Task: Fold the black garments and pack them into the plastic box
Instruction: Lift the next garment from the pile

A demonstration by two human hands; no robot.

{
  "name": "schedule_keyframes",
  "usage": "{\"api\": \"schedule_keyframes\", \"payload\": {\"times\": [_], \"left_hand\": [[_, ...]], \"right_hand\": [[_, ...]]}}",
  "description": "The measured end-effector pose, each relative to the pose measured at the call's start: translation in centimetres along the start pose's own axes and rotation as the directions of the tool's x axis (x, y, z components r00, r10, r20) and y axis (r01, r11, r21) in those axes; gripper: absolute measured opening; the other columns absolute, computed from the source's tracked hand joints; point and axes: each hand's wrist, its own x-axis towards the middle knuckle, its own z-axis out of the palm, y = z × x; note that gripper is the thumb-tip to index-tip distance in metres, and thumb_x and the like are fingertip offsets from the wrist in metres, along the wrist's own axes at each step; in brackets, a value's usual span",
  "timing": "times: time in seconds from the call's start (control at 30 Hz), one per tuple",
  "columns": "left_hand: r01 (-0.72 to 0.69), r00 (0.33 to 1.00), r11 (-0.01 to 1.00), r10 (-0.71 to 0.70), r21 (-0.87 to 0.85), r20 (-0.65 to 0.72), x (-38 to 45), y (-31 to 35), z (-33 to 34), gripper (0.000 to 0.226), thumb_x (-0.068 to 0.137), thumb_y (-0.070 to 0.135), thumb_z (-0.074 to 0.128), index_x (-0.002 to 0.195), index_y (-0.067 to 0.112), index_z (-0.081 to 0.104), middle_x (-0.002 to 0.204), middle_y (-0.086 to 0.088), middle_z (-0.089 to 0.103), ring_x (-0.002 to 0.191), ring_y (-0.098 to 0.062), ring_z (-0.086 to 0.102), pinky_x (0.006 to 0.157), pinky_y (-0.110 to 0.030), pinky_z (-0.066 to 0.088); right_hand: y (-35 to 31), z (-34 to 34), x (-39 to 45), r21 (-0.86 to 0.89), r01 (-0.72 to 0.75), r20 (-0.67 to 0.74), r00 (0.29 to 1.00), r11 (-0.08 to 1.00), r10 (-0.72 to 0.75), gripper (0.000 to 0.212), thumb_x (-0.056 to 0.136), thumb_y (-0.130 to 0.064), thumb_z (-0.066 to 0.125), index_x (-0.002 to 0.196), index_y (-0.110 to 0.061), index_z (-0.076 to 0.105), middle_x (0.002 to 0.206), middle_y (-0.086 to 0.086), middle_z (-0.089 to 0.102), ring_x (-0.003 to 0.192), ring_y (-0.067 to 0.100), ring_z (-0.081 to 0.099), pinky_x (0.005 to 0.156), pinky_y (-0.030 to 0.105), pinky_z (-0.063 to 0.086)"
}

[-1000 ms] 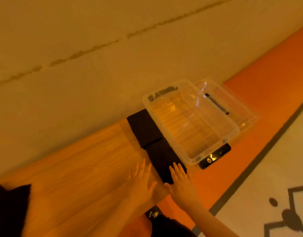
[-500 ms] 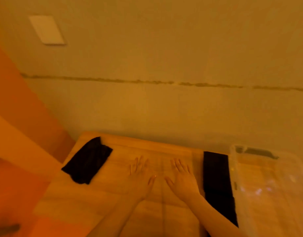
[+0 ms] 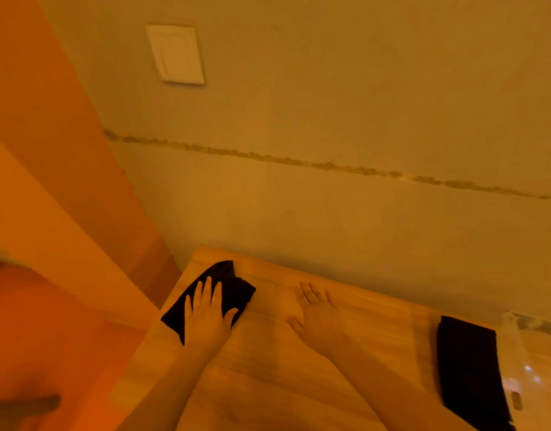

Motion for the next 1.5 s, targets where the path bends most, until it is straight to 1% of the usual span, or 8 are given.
{"api": "schedule_keyframes", "payload": {"times": [0.13, 0.27, 0.57, 0.8, 0.97, 1.13, 1.33, 1.5], "left_hand": [[0.035, 0.995, 0.999, -0.034, -0.02, 0.089, 2.1, -1.9, 1.2, 0.081, 0.089, 0.061, 0.038, 0.148, 0.011, 0.014, 0.156, -0.01, 0.013, 0.144, -0.027, 0.009, 0.115, -0.041, 0.016], [0.0, 0.997, 0.992, 0.01, -0.126, 0.079, 2.6, -2.3, 2.9, 0.067, 0.091, 0.048, 0.048, 0.144, 0.012, 0.028, 0.151, -0.006, 0.028, 0.14, -0.022, 0.024, 0.111, -0.032, 0.027], [0.343, 0.939, 0.654, -0.262, -0.674, 0.224, 2.4, -5.1, 4.3, 0.049, 0.09, 0.02, 0.059, 0.135, 0.007, 0.044, 0.119, -0.011, 0.058, 0.093, -0.02, 0.057, 0.08, -0.028, 0.046], [0.355, 0.928, 0.592, -0.319, -0.723, 0.195, 2.2, -5.5, 5.4, 0.034, 0.088, 0.019, 0.061, 0.119, 0.005, 0.059, 0.115, -0.012, 0.061, 0.099, -0.025, 0.058, 0.082, -0.03, 0.045], [0.306, 0.91, 0.552, -0.41, -0.776, 0.067, 1.9, -5.9, 5.5, 0.012, 0.087, 0.016, 0.063, 0.094, 0.007, 0.068, 0.088, -0.004, 0.061, 0.075, -0.019, 0.057, 0.072, -0.035, 0.047], [0.374, 0.92, 0.721, -0.368, -0.583, 0.134, 2.1, -6.6, 6.8, 0.03, 0.084, 0.034, 0.065, 0.103, 0.011, 0.069, 0.097, -0.008, 0.063, 0.082, -0.023, 0.06, 0.074, -0.04, 0.052], [0.123, 0.988, 0.628, -0.153, -0.769, 0.034, 2.9, -5.9, 0.5, 0.022, 0.087, 0.014, 0.062, 0.066, 0.015, 0.056, 0.066, 0.002, 0.053, 0.066, -0.014, 0.053, 0.065, -0.019, 0.037], [-0.136, 0.989, 0.669, 0.13, -0.73, -0.065, 3.7, -3.0, -9.5, 0.024, 0.093, 0.017, 0.052, 0.069, 0.018, 0.049, 0.06, 0.007, 0.046, 0.053, -0.004, 0.041, 0.05, -0.014, 0.034]], "right_hand": [[-3.1, -0.1, 3.4, -0.05, 0.139, 0.087, 0.987, 0.989, -0.135, 0.093, 0.08, -0.068, -0.01, 0.147, -0.011, 0.02, 0.154, 0.01, 0.018, 0.142, 0.027, 0.019, 0.114, 0.047, 0.013], [-5.4, -1.1, 5.7, -0.081, 0.167, 0.146, 0.977, 0.983, -0.154, 0.066, 0.097, -0.046, 0.03, 0.149, -0.013, 0.005, 0.157, 0.007, 0.004, 0.145, 0.023, 0.003, 0.116, 0.043, 0.002], [-7.5, -1.6, 6.7, -0.083, 0.109, 0.227, 0.97, 0.991, -0.087, 0.085, 0.079, -0.063, -0.008, 0.149, -0.015, 0.002, 0.157, 0.005, 0.002, 0.145, 0.021, 0.0, 0.116, 0.04, 0.004], [-7.1, -1.4, 6.0, -0.038, 0.05, 0.216, 0.976, 0.998, -0.041, 0.062, 0.099, -0.047, 0.02, 0.149, -0.015, 0.002, 0.157, 0.004, 0.003, 0.145, 0.018, 0.001, 0.116, 0.038, 0.005], [-6.3, -0.7, 5.3, 0.076, 0.006, 0.182, 0.983, 0.997, -0.02, 0.149, 0.024, -0.08, -0.042, 0.149, -0.016, 0.007, 0.157, 0.004, 0.006, 0.144, 0.017, 0.007, 0.116, 0.033, 0.012], [-5.9, -0.2, 5.3, 0.133, -0.042, 0.204, 0.979, 0.99, 0.014, 0.157, 0.016, -0.083, -0.04, 0.149, -0.015, 0.009, 0.157, 0.005, 0.008, 0.144, 0.017, 0.009, 0.115, 0.031, 0.012], [-5.9, -2.5, 4.5, 0.365, -0.076, 0.25, 0.968, 0.928, -0.019, 0.06, 0.095, -0.049, 0.033, 0.146, -0.017, 0.026, 0.153, 0.002, 0.025, 0.139, 0.014, 0.025, 0.11, 0.021, 0.017], [-7.9, -7.1, 5.6, 0.706, -0.016, 0.171, 0.974, 0.708, -0.149, 0.067, 0.083, -0.023, 0.068, 0.141, -0.024, 0.034, 0.146, -0.005, 0.034, 0.136, 0.01, 0.028, 0.105, 0.019, 0.027]]}}
